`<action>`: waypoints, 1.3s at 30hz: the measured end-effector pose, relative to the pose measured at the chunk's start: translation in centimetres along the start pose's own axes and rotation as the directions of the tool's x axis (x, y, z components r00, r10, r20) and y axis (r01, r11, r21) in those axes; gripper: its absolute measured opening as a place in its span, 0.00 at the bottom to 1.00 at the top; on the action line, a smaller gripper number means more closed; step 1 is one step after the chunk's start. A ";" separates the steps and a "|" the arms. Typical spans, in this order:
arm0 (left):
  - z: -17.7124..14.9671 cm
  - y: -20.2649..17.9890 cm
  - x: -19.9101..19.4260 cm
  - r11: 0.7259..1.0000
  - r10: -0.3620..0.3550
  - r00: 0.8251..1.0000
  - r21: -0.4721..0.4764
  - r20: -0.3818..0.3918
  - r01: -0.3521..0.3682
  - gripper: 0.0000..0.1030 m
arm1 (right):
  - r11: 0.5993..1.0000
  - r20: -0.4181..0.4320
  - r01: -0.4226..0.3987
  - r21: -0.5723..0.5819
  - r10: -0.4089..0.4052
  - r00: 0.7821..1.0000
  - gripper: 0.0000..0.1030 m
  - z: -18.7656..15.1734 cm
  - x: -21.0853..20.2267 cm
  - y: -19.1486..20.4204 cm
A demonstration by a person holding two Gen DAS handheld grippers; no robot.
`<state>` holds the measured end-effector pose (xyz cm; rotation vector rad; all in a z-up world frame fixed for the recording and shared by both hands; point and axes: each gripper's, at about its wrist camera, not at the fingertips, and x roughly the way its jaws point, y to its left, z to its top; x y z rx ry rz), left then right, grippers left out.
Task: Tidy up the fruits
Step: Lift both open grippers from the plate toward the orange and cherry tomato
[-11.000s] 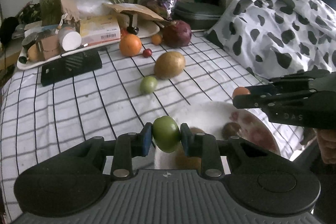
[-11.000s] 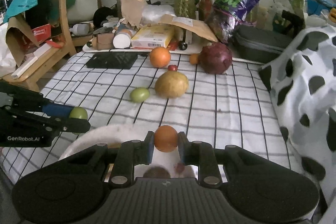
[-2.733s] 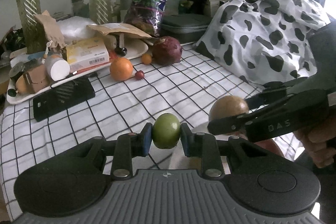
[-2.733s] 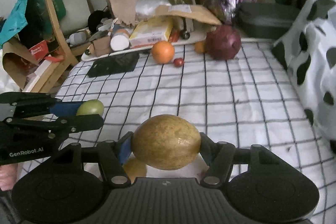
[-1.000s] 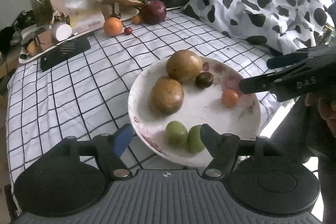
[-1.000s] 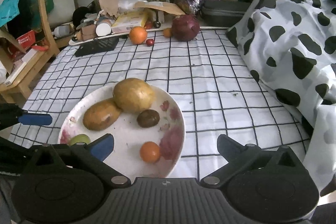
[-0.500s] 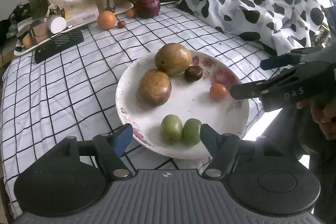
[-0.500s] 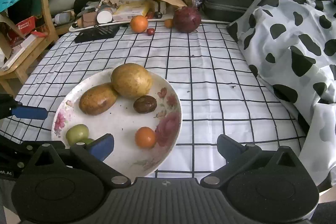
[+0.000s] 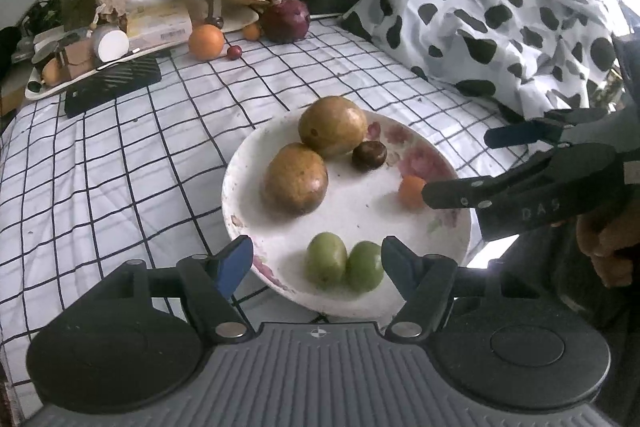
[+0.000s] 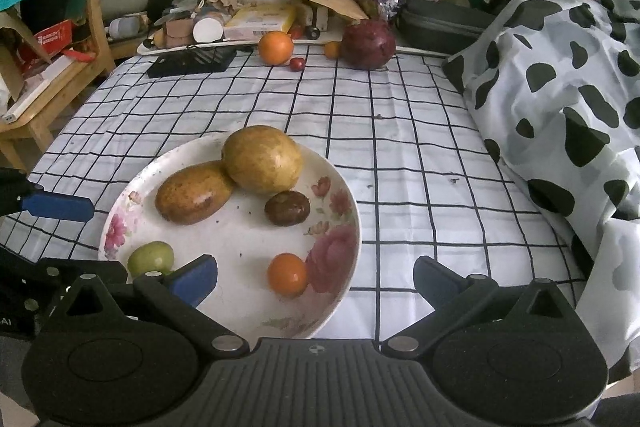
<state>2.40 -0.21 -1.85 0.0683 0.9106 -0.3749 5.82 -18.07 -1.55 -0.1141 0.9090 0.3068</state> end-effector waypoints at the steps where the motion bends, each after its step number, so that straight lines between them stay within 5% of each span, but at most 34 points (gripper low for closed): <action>1: 0.1 0.1 0.0 1.000 0.002 1.000 -0.005 0.003 -0.002 0.67 | 1.000 0.003 0.002 0.001 -0.002 1.000 1.00 0.1 0.1 0.0; 16: 2.5 1.6 1.1 0.998 0.054 0.997 0.024 0.052 -0.056 0.67 | 0.996 0.060 0.078 0.036 -0.081 0.995 1.00 1.7 1.1 -1.2; 22: 3.6 2.2 1.8 0.990 0.129 0.987 0.040 0.093 -0.133 0.68 | 0.994 0.067 0.108 0.008 -0.109 0.992 1.00 2.6 2.2 -1.3; 37: 6.7 5.5 3.9 0.974 0.226 0.971 -0.045 0.080 -0.223 0.68 | 0.993 0.086 0.121 0.002 -0.121 0.989 1.00 5.1 4.3 -2.4; 39: 7.1 5.5 4.2 0.972 0.234 0.968 -0.031 0.091 -0.232 0.80 | 0.992 0.090 0.123 0.002 -0.122 0.988 1.00 5.5 4.6 -2.6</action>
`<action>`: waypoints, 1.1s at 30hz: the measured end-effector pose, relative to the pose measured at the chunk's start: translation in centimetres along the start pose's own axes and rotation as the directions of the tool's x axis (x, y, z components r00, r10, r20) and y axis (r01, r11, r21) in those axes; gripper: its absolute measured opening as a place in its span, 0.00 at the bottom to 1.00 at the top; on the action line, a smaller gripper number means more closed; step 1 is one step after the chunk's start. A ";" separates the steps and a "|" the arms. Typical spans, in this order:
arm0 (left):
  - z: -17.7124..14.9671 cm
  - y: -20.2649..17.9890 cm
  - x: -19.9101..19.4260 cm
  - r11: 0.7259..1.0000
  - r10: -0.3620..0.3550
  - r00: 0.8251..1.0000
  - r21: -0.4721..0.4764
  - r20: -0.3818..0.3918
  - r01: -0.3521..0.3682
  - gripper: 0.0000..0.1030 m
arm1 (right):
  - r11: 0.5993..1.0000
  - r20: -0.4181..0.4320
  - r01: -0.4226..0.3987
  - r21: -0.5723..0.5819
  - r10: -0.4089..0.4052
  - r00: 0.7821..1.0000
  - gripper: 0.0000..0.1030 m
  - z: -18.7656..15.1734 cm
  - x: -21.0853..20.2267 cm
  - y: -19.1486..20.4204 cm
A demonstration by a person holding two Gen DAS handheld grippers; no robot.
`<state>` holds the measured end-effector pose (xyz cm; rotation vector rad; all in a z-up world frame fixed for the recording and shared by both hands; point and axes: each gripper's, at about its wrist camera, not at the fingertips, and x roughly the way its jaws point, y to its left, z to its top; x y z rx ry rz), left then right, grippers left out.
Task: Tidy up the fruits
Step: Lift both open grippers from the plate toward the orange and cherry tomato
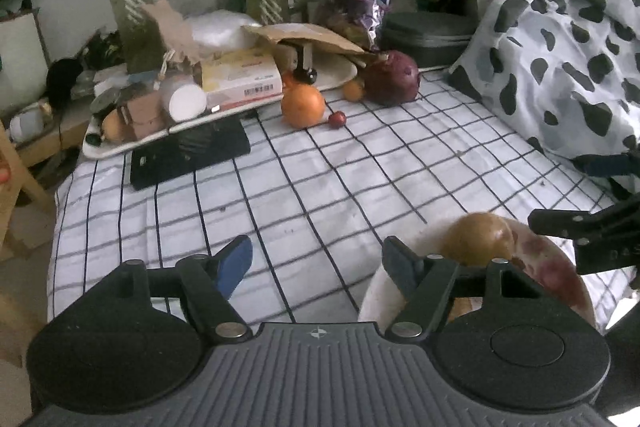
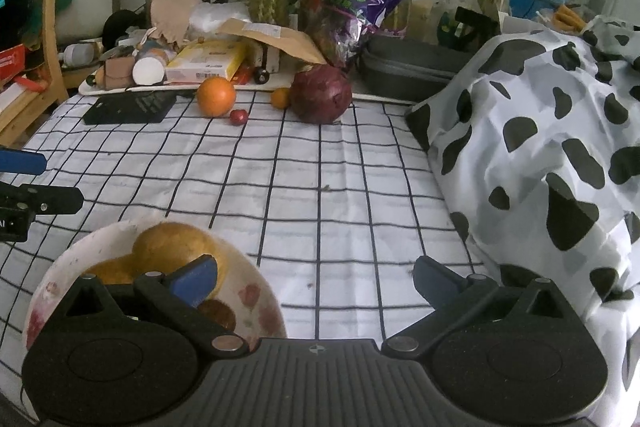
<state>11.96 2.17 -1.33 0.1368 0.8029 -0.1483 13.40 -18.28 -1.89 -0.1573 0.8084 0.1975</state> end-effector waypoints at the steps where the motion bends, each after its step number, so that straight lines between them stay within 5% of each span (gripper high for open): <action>1: 0.2 -0.2 0.2 1.000 0.016 1.000 0.019 0.010 -0.016 0.87 | 1.000 0.001 0.001 0.000 -0.001 1.000 1.00 0.2 0.2 -0.1; 2: 0.3 -0.3 0.3 0.999 0.029 0.999 0.037 0.021 -0.030 0.94 | 1.000 0.002 0.002 0.000 -0.002 1.000 1.00 0.4 0.4 -0.1; 6: 1.2 -0.9 1.0 0.992 0.080 0.994 0.096 0.068 -0.086 1.00 | 1.000 0.000 0.005 -0.001 -0.005 1.000 1.00 1.2 1.3 -0.4; 33: 6.9 2.8 9.9 0.995 -0.091 0.994 0.045 0.052 0.089 0.99 | 0.999 0.025 0.013 -0.042 -0.012 1.000 1.00 8.2 9.9 -1.1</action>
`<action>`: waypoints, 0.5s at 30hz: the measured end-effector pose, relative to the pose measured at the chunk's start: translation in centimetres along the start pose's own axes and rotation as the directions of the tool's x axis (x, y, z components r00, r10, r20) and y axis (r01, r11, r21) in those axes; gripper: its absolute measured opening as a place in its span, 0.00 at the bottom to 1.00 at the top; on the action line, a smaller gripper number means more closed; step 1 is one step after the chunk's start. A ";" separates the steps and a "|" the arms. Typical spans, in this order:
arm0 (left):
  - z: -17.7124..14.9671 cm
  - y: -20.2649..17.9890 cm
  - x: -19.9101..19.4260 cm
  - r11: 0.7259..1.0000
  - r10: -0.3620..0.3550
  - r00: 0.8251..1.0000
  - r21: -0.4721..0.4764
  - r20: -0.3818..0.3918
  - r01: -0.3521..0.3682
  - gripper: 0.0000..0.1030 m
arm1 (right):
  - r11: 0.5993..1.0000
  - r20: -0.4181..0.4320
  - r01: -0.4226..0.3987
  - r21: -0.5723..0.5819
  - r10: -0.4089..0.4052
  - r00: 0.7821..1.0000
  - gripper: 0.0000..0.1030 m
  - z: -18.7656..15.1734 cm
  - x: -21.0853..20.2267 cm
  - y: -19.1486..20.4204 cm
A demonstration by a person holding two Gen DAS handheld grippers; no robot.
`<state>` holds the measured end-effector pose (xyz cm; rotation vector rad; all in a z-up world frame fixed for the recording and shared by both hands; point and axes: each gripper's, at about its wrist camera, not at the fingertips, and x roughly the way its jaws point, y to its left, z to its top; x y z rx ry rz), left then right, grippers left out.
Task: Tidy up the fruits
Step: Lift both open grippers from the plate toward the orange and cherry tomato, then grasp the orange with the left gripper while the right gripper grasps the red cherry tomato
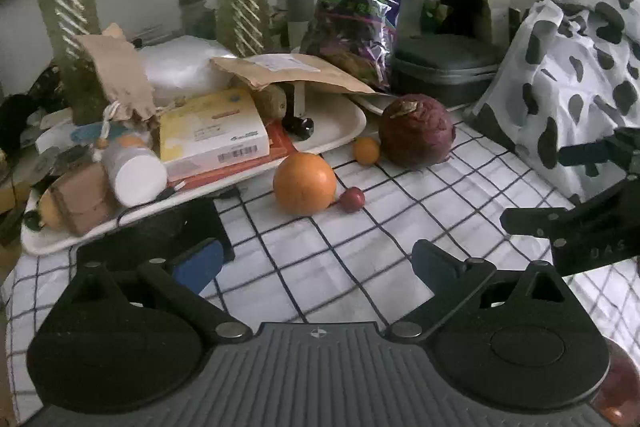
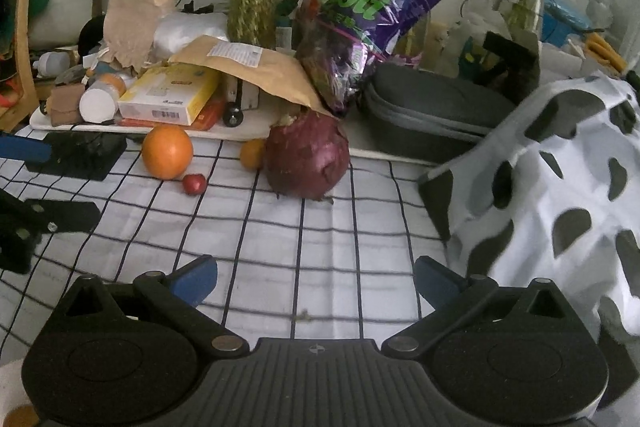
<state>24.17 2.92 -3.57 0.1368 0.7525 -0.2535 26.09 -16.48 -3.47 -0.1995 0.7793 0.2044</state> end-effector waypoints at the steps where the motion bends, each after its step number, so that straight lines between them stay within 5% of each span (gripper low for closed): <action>1: 0.1 0.1 0.4 1.000 -0.004 1.000 0.005 0.004 0.004 0.99 | 1.000 -0.001 -0.003 -0.005 0.003 1.000 1.00 0.2 0.4 0.0; 10: 1.4 1.8 3.5 0.998 -0.050 0.998 -0.034 0.035 0.052 0.98 | 0.995 -0.010 -0.038 -0.091 0.037 0.999 1.00 1.3 3.2 0.6; 11: 1.5 2.0 3.9 0.997 -0.059 0.998 -0.044 0.037 0.061 0.95 | 0.994 -0.013 -0.042 -0.099 0.041 0.999 1.00 1.3 3.4 0.7; 12: 1.7 2.2 4.2 0.996 -0.066 0.997 -0.054 0.039 0.068 0.82 | 0.993 -0.015 -0.049 -0.105 0.047 0.999 1.00 1.2 3.6 0.7; 15: 2.3 2.4 5.3 0.992 -0.090 0.995 -0.082 0.034 0.093 0.77 | 0.990 -0.020 -0.065 -0.127 0.063 0.998 1.00 1.2 4.3 0.9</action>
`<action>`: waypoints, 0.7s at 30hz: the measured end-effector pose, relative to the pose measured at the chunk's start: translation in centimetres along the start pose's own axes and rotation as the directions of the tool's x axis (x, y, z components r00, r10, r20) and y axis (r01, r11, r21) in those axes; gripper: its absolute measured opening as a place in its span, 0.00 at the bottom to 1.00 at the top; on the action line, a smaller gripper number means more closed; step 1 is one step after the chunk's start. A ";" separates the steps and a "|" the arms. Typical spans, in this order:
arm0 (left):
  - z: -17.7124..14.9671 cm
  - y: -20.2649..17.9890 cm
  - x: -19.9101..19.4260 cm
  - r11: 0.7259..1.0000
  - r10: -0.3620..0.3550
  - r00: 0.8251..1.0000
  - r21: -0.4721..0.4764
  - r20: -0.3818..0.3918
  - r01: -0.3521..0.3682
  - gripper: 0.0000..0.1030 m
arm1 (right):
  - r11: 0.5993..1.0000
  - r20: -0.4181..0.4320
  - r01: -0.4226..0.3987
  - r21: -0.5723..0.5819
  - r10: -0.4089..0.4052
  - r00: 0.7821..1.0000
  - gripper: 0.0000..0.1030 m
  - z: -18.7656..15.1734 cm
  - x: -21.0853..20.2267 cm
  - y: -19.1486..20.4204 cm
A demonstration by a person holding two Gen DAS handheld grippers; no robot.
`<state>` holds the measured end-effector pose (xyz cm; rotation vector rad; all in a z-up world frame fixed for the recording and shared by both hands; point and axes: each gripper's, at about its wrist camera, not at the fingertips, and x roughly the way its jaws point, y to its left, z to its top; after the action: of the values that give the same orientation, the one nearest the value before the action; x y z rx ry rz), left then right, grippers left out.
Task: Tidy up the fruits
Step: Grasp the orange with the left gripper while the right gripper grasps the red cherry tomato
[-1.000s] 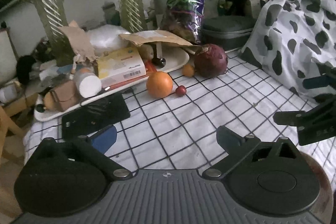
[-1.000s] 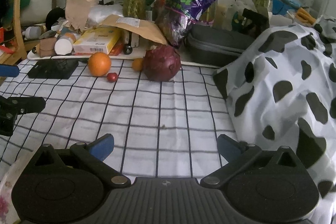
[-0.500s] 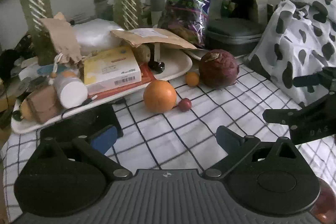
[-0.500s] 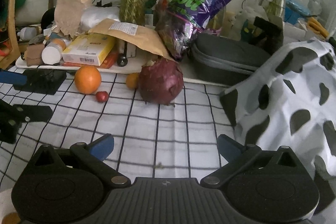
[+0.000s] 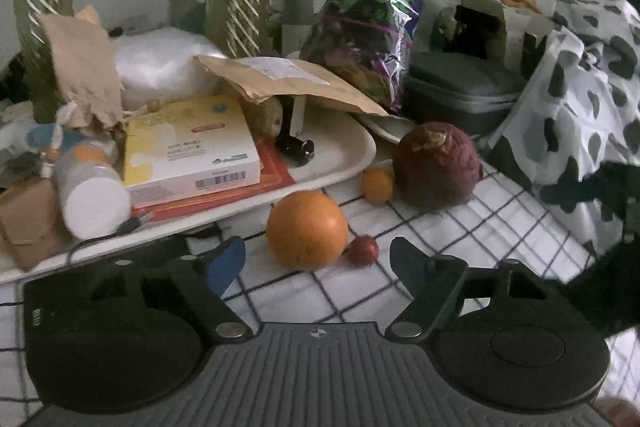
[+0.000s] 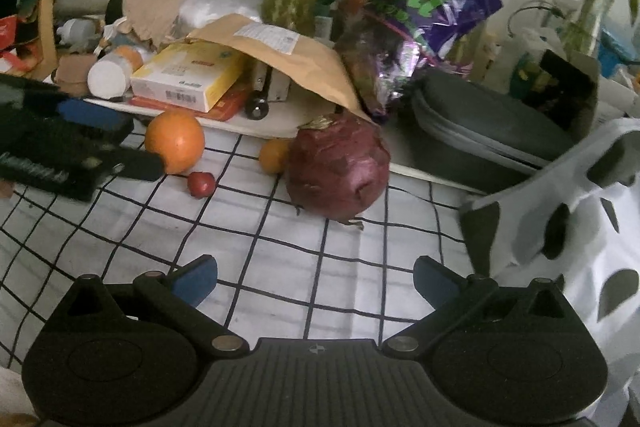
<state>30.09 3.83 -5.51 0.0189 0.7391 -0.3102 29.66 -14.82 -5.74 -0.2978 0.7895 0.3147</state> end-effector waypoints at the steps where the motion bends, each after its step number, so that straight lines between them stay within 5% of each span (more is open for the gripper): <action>1: 0.2 0.1 0.4 1.000 -0.002 1.000 -0.012 0.003 0.002 0.77 | 1.000 0.004 -0.006 -0.009 0.006 1.000 1.00 0.0 0.2 0.1; 4: 0.7 0.4 1.5 0.999 -0.011 1.000 -0.041 0.000 0.011 0.74 | 0.999 0.000 -0.023 -0.024 0.023 1.000 1.00 0.1 1.0 0.3; 11: 0.9 1.6 4.2 0.993 -0.036 0.998 -0.110 -0.058 0.030 0.49 | 0.994 0.022 -0.083 -0.066 0.085 0.996 1.00 0.4 1.9 1.2; 18: 1.4 2.5 2.6 0.994 -0.004 0.999 -0.108 -0.034 0.001 0.49 | 0.983 0.078 -0.168 -0.076 0.174 0.982 0.98 1.3 2.2 2.5; 21: 1.8 2.9 1.6 0.994 0.013 1.000 -0.107 -0.012 -0.014 0.49 | 0.976 0.091 -0.202 -0.080 0.209 0.974 0.86 2.0 2.5 3.5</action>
<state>33.22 5.97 -5.52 -0.0759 0.7660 -0.2571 31.28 -10.51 -6.77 -0.2650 0.7134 0.5492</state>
